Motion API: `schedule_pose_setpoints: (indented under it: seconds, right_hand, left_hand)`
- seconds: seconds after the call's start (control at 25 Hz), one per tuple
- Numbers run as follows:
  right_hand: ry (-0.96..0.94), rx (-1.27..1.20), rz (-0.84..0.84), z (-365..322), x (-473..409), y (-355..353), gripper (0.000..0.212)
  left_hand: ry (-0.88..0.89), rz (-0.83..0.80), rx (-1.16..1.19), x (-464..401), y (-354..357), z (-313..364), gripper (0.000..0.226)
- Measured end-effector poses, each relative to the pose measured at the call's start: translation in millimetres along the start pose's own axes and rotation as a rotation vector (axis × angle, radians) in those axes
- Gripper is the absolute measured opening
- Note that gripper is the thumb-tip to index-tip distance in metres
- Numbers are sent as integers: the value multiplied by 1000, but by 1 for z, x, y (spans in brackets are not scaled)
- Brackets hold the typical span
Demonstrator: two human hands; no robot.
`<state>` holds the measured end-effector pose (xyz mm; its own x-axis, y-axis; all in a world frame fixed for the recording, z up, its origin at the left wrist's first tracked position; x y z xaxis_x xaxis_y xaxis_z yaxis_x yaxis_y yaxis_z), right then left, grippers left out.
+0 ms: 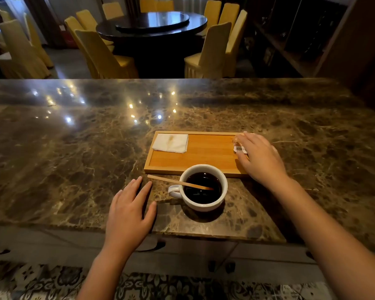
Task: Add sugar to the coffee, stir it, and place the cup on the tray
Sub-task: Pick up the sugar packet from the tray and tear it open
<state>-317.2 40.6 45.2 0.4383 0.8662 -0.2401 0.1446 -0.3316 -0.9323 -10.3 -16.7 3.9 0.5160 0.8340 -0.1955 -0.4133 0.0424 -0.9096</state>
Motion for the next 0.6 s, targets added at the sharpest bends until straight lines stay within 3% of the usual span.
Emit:
schedule_pose_setpoints:
  seconds: [0.16,0.36,0.52,0.6]
  right_hand:
    - [5,-9,-7,2,-7,6,33]
    - [67,-175,101,6,-6,8,17]
    - [280,-151,85,18,-4,8,53]
    - [335,-163,38,24,-3,8,57]
  left_hand:
    - [10,44,-34,-1,0,1,56]
    - [10,61,-33,-1,1,-3,56]
    - [4,61,-33,-2,2,-2,55]
    - [5,63,-40,-2,2,-2,55]
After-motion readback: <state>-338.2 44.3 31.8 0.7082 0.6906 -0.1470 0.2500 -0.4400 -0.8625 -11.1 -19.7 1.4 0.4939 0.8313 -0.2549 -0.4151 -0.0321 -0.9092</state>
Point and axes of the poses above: each hand's wrist, its own x-axis away from the middle knuckle, its own y-axis out of the palm, z = x × y, the point moved 2 cm from there along -x, towards the middle knuckle, and after that the axes turned 2 degrees about x, right-handed, at the moved point
